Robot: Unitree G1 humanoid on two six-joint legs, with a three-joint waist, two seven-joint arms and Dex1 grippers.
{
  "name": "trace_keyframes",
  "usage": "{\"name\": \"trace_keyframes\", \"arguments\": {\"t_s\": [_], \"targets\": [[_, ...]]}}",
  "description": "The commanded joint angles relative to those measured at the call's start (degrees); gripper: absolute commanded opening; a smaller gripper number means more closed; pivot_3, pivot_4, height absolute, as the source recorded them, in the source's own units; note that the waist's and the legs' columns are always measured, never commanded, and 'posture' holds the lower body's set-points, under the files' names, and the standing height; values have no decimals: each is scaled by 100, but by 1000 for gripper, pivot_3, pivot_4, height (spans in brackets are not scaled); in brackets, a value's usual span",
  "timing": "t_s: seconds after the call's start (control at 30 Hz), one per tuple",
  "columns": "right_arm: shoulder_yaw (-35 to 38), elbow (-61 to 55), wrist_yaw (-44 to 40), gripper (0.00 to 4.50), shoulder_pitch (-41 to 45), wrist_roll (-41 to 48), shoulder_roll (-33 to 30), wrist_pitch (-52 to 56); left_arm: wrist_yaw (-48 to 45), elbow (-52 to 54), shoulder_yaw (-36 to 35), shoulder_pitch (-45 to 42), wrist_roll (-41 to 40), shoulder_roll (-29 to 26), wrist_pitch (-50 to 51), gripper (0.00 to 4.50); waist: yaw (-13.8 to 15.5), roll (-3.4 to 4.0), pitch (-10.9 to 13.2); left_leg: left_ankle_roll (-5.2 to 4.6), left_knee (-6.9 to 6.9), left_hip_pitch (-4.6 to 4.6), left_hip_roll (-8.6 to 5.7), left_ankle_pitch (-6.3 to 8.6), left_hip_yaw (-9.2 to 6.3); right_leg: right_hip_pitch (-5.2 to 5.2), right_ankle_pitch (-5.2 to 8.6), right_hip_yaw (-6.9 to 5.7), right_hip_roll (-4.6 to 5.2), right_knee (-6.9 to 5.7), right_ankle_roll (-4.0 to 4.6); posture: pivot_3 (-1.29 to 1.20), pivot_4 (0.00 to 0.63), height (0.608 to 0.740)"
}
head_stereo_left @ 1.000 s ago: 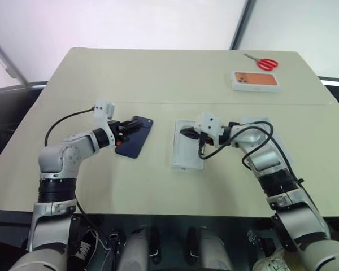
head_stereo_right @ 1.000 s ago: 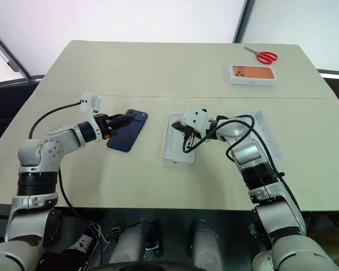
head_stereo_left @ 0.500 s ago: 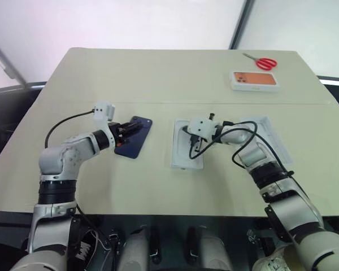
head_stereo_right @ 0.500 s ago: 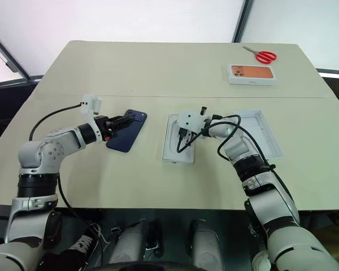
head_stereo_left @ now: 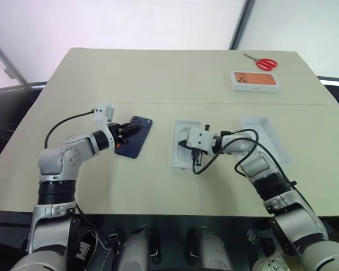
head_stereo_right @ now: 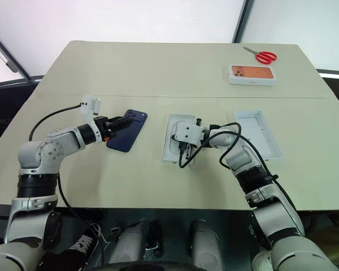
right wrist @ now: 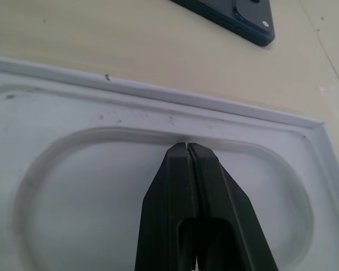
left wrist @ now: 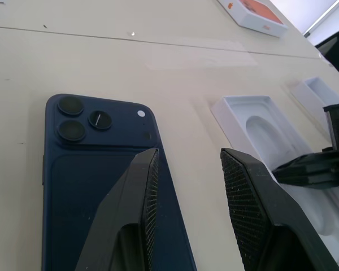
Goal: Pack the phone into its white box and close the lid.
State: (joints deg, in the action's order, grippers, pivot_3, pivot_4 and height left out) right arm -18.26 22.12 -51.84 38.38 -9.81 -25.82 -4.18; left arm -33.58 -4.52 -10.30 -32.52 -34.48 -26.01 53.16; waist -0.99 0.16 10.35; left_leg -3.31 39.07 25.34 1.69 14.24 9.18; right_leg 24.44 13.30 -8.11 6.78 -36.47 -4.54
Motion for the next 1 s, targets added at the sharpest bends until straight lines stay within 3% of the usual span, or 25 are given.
{"name": "trace_keyframes", "arguments": {"t_s": [0.03, 0.2, 0.33, 0.43, 0.53, 0.8, 1.0], "targets": [[209, -29, 185, 39, 223, 109, 66, 35, -32, -16, -158, -157, -83, -91, 18, 1853, 1, 0, 0, 0, 0, 0, 0, 0, 0, 0, 0, 0, 0, 0, 0, 0, 150, 738], [497, -185, 400, 39, 509, 317, 215, 379, -88, -311, -304, -297, -110, -398, 282, 1853, -15, 0, 0, 0, 0, 1, 1, -1, 0, 2, 0, 0, -2, -1, 0, 0, 150, 738], [587, -624, 391, 39, 688, 738, 719, 1172, -414, -899, -249, -506, 6, -944, 351, 1853, -34, 0, 1, 4, -4, 1, 4, -2, 1, 8, 0, 0, -5, -4, 1, 0, 150, 738], [352, -805, 343, 39, 731, 858, 1201, 1464, -1165, -1262, 208, -473, 276, -1438, 60, 1853, -34, 1, 1, 6, -8, 2, 5, -3, 2, 11, 1, 1, -7, -6, 1, 0, 150, 738], [-172, -394, 532, 39, 931, 312, 1468, 1529, -1793, -1942, 430, -595, 401, -1655, -72, 1853, -17, 1, 1, 8, -10, 2, 3, -1, 8, 16, 1, 2, -7, -8, 1, 0, 150, 738], [-905, 646, 882, 39, 1413, -535, 1771, 1698, -2880, -3458, 1002, -1082, 949, -1467, -588, 1853, -3, -2, 0, 25, -7, 19, -5, 7, 14, 37, 2, 6, 2, -24, 3, 0, 150, 738], [-881, 886, 915, 39, 1510, -666, 1696, 1739, -3237, -3949, 1155, -1291, 1279, -1268, -799, 1853, -19, -2, -1, 15, -6, 15, -5, -1, 23, 44, 5, 14, 2, -51, 1, 0, 150, 738]]}}
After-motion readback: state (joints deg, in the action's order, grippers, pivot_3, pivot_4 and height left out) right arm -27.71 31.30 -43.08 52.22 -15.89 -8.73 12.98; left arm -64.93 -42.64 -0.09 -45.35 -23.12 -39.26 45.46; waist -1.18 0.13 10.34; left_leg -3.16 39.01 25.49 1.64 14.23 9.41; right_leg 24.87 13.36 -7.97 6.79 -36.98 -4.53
